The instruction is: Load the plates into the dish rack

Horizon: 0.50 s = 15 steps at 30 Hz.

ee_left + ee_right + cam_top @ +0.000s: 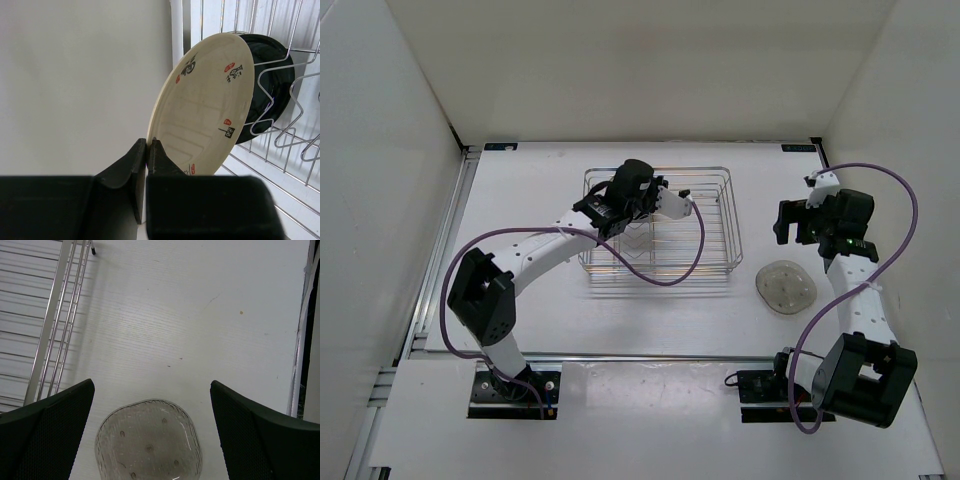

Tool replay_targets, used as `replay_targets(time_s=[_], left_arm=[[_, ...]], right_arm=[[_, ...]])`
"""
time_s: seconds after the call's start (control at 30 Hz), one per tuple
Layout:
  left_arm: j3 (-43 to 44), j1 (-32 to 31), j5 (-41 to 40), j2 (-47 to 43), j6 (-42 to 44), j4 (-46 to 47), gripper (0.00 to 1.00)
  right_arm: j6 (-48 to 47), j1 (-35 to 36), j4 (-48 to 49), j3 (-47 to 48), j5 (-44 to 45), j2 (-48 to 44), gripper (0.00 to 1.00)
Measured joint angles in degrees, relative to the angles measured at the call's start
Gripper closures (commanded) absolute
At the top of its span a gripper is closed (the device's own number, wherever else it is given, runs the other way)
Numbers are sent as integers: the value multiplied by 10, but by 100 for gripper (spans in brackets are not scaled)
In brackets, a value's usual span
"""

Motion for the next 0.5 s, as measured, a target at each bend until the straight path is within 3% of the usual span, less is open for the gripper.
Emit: replay_targets(time_s=[0.5], left_arm=[[0, 8, 5, 25, -10, -5, 90]], right_arm=[[2, -20, 0, 0, -21, 0, 0]])
